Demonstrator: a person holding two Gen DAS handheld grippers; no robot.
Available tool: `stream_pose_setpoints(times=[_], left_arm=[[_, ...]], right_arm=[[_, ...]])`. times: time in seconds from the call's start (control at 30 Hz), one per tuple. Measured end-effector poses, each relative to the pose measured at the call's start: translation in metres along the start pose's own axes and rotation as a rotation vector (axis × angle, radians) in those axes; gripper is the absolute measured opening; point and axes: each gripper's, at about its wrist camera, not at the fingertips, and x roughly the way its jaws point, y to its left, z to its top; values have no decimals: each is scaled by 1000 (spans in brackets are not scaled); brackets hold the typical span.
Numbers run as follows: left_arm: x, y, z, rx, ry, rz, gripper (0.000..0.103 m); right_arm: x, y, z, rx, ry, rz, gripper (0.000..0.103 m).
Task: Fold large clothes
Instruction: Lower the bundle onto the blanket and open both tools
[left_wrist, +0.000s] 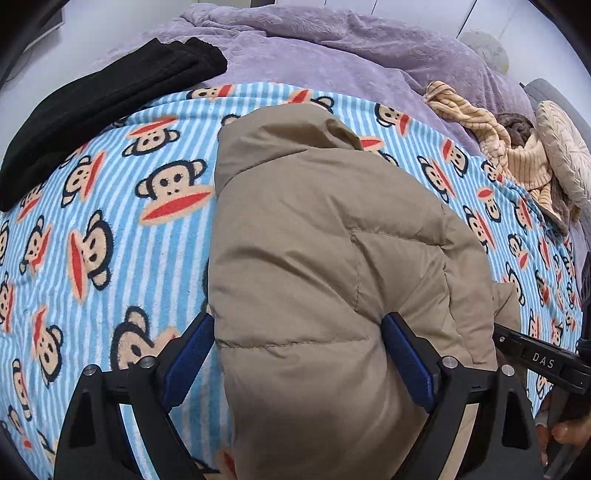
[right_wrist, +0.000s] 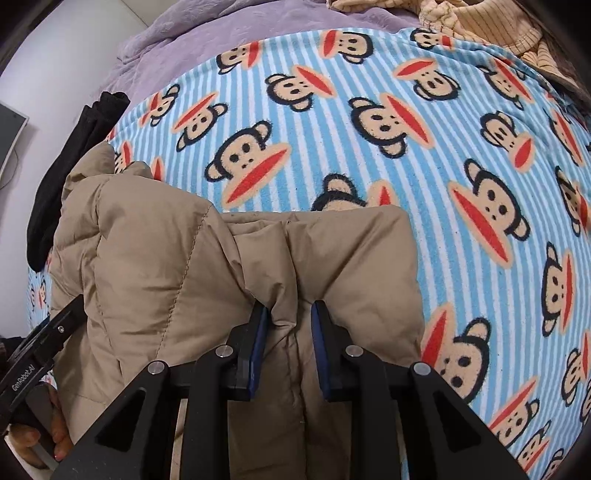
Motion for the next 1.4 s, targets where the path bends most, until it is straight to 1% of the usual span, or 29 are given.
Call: stream_pose_setpoints(times=[0.13,0.3,0.37,0.43,0.57,0.7,0.83,0.93,1.03,1.23,1.27,1.33,1.4], left_arm=[[-2,2,-4,3,-4,18,93],[-7,3,-6,-9,-6,24,93],[-16,2,-6,4,-13,43,93],[-27,2,-10,20,-16,43,93],[-56,6,-27,33,-16,26,93],[-79,7,-57,54,-2,0,93],[-76,6,-94,89,63,-4,93],[-73,10,-109,56,92,-9,93],[-75,11,-111,42,96,-15,93],[-84,6,-106,83,96,-11,93],[-85,6,-105,87,97,-12,93],[-89,4,-106,83,95,-14,93],[-93,3,-107,74,96,-13,93]], right_arm=[[-27,5,-8,-7,6,21,27],[-68,12,-39,-56,-16,58,28],[-79,13,-50,-67,-19,59,28],[-87,13,-62,-67,-18,66,28],[-93,11,-83,-65,1,74,28],[-84,6,-101,-57,37,65,28],[-69,-1,-115,-33,75,45,28],[-61,-3,-122,-10,99,42,28],[-66,0,-125,-6,91,33,28],[-87,4,-132,16,72,13,29],[-90,5,-134,20,69,12,30],[-97,5,-136,26,67,11,35],[-101,5,-137,22,68,9,36]])
